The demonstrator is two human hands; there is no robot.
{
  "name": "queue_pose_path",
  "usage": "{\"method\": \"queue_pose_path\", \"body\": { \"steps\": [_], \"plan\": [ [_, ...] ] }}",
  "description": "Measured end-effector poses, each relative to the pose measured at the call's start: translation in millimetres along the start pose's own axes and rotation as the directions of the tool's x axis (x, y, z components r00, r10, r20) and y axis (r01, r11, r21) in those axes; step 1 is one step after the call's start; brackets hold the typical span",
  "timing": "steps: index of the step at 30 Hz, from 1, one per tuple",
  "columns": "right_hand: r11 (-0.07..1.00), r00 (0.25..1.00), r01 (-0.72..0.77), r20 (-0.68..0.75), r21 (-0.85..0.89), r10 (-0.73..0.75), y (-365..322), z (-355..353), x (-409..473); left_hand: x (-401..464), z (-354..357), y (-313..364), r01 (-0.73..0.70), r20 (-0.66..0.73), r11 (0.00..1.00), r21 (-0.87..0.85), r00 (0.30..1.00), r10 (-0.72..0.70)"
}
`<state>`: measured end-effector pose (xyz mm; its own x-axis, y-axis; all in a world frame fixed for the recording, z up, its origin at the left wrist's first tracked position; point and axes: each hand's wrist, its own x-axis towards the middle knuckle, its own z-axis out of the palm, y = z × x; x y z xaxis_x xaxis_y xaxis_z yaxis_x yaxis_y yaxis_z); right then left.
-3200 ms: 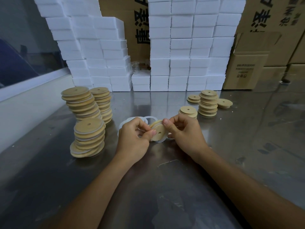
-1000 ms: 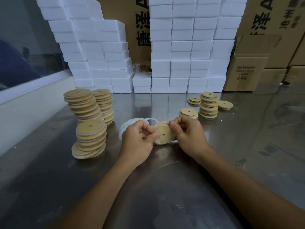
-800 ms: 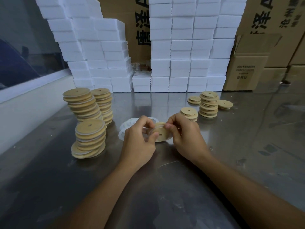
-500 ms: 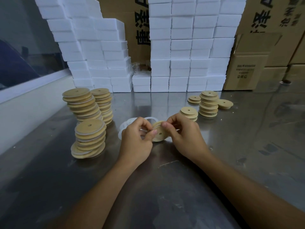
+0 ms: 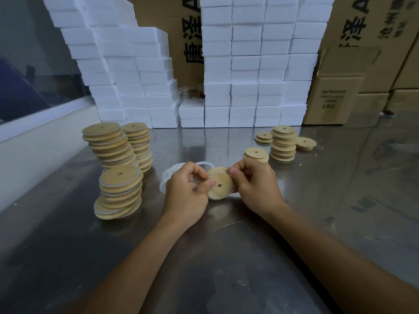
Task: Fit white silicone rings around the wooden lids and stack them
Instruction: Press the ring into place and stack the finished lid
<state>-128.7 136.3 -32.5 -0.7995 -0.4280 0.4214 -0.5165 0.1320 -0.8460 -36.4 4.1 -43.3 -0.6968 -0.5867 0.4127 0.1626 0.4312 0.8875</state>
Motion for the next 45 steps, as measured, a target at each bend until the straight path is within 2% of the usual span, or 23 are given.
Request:
{"method": "queue_pose_path", "body": {
  "steps": [8, 13, 15, 18, 21, 26, 36, 41, 45],
  "plan": [
    [0.995, 0.994, -0.057, 0.096, 0.078, 0.050, 2.7, -0.8, 0.4, -1.0, -1.5, -1.0, 0.057, -0.034, 0.998, -0.034, 0.998, -0.058],
    [0.995, 0.995, -0.066, 0.073, 0.076, 0.060, 3.3, -1.3, 2.0, -2.5, -0.5, -0.4, 0.029, 0.006, 0.999, -0.012, 1.000, -0.029],
    [0.999, 0.999, -0.015, 0.036, 0.043, 0.013, 2.8, -2.0, 0.9, -3.1, 0.4, -0.4, 0.018, 0.037, 1.000, 0.001, 0.999, -0.018],
    [0.989, 0.991, 0.131, -0.010, -0.068, -0.132, -1.0, -2.5, -3.1, -3.0, 0.8, -0.2, -0.018, 0.027, 0.999, 0.043, 0.999, 0.017],
    [0.954, 0.965, 0.263, 0.025, -0.147, -0.262, -6.1, -1.5, -6.4, -3.2, 0.0, 0.9, -0.097, -0.008, 0.992, 0.079, 0.995, 0.098],
    [0.935, 0.946, 0.323, 0.061, -0.146, -0.317, -8.3, -1.2, -8.0, -2.9, -1.4, 1.7, -0.112, -0.016, 0.991, 0.074, 0.993, 0.114],
    [0.949, 0.952, 0.300, 0.087, -0.094, -0.292, -4.9, 0.4, -6.8, -3.4, -1.6, 3.6, -0.088, -0.018, 0.993, 0.083, 0.996, 0.090],
    [0.981, 0.983, 0.184, 0.035, -0.059, -0.182, -3.1, -0.8, -4.2, -4.2, 0.0, 5.2, -0.082, 0.009, 0.993, 0.090, 0.997, 0.081],
    [0.997, 0.996, 0.079, 0.047, 0.025, -0.081, -4.2, -2.6, -2.6, -4.7, 0.6, 6.6, -0.085, 0.006, 0.990, 0.117, 0.996, 0.085]
  ]
}}
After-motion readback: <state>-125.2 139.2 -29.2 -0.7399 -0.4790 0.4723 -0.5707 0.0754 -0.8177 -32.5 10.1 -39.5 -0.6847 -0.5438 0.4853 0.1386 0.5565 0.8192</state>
